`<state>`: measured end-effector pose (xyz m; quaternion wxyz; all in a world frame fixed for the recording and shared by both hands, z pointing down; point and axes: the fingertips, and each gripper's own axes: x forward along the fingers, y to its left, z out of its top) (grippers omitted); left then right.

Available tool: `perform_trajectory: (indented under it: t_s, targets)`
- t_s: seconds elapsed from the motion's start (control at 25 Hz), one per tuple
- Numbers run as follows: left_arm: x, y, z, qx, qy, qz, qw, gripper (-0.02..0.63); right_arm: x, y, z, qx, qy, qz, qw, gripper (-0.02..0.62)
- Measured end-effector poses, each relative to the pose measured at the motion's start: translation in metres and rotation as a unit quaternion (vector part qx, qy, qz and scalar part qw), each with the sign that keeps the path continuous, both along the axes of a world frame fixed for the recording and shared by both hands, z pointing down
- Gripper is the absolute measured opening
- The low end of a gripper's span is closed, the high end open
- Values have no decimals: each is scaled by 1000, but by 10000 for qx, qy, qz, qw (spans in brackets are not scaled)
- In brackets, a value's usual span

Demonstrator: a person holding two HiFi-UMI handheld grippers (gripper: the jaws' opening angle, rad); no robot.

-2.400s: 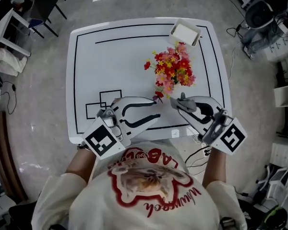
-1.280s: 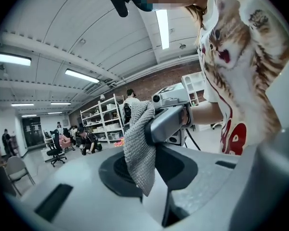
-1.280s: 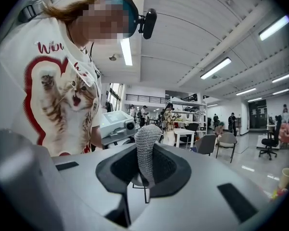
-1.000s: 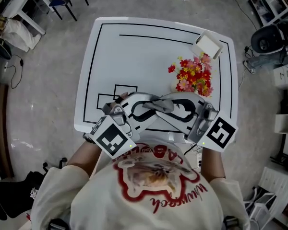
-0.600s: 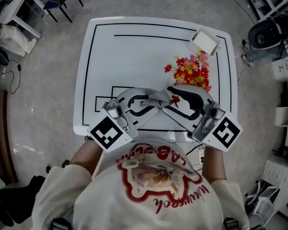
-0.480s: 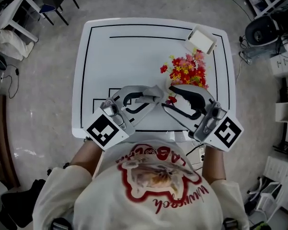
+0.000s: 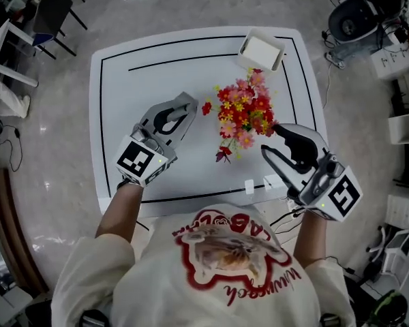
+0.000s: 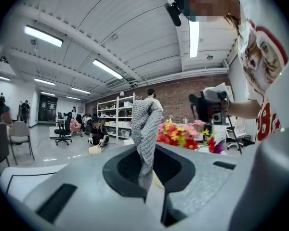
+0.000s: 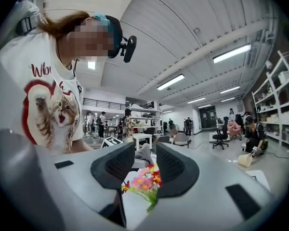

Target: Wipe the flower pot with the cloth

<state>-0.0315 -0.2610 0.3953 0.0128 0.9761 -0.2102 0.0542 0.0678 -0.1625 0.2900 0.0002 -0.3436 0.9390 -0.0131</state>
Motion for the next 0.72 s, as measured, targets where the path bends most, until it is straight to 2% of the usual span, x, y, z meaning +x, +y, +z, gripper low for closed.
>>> perform_trajectory:
  t_s: [0.08, 0.16, 0.36, 0.56, 0.72]
  targets:
    - [4, -21, 9, -38, 20, -93, 9999, 34, 14, 0, 2, -53, -20, 205, 9998, 135]
    - [10, -39, 17, -49, 5, -4, 10000, 34, 25, -1, 5, -122, -13, 364, 9993, 130]
    - [34, -66, 45, 86, -420, 496, 9978, 34, 40, -8, 13, -229, 1, 568, 9981, 130]
    - [62, -76, 65, 8, -532, 952, 9940, 34, 45, -12, 20, -337, 6, 557, 9979, 130]
    - [90, -78, 78, 26, -702, 1520, 9859, 34, 52, -17, 24, -411, -39, 626, 9972, 129]
